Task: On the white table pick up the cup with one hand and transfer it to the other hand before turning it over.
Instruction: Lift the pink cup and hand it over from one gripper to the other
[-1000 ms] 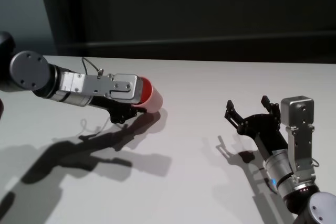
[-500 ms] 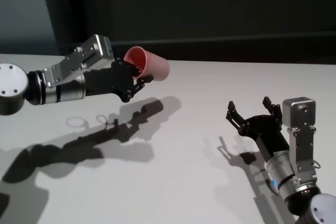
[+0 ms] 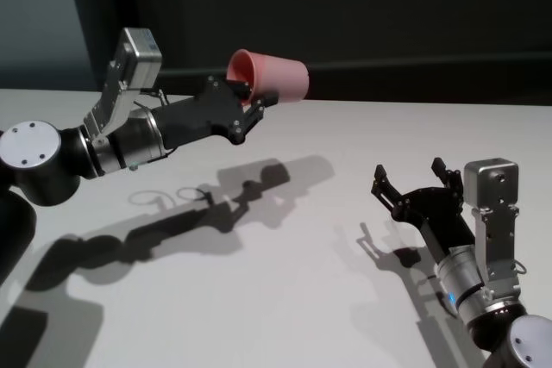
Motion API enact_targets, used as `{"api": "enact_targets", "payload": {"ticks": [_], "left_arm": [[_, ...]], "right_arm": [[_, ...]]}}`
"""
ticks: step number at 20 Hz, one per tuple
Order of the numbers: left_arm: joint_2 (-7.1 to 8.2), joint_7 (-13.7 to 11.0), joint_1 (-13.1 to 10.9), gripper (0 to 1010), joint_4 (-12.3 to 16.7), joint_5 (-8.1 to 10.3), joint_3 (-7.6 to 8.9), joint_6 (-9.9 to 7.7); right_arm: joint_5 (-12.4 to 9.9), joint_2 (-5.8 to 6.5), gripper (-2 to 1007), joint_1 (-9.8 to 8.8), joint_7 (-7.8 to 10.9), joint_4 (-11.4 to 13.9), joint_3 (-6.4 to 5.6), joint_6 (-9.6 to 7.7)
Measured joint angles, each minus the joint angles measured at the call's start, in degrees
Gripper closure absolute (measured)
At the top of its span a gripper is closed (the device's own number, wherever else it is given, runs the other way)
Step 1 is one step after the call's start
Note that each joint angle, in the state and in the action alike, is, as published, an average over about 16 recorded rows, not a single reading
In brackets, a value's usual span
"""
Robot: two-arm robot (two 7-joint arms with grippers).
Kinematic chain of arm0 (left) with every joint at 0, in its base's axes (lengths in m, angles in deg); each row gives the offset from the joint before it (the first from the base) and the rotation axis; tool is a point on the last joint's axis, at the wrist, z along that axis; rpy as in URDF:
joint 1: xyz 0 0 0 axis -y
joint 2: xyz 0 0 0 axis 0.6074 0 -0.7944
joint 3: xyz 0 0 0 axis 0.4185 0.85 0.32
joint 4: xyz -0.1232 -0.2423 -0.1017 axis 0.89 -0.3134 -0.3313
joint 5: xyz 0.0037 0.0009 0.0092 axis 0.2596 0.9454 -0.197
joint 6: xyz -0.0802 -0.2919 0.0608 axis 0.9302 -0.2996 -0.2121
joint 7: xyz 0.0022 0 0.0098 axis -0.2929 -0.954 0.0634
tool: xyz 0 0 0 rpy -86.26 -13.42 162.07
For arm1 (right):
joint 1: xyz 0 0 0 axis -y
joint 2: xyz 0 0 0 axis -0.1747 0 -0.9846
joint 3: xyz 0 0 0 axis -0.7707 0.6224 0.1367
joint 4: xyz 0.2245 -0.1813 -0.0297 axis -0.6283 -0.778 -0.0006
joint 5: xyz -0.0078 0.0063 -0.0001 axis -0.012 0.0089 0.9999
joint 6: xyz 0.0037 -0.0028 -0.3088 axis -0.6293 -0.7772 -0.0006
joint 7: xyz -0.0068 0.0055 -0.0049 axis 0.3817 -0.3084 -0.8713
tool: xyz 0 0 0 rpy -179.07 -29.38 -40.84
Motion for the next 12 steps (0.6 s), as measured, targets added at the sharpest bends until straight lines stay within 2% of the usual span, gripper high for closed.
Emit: {"api": "enact_targets", "payload": {"ticks": [6, 12], "left_arm": [[-3.61, -3.14, 1.57, 955, -4.01, 5.92, 1.68, 1.26], [-6.31, -5.59, 3.74, 955, -7.34, 9.87, 2.68, 1.73]], "right_arm": [[0.0, 0.0, 3, 0.0, 0.0, 0.0, 0.0, 0.0], [0.0, 0.0, 3, 0.0, 0.0, 0.0, 0.0, 0.0]]}}
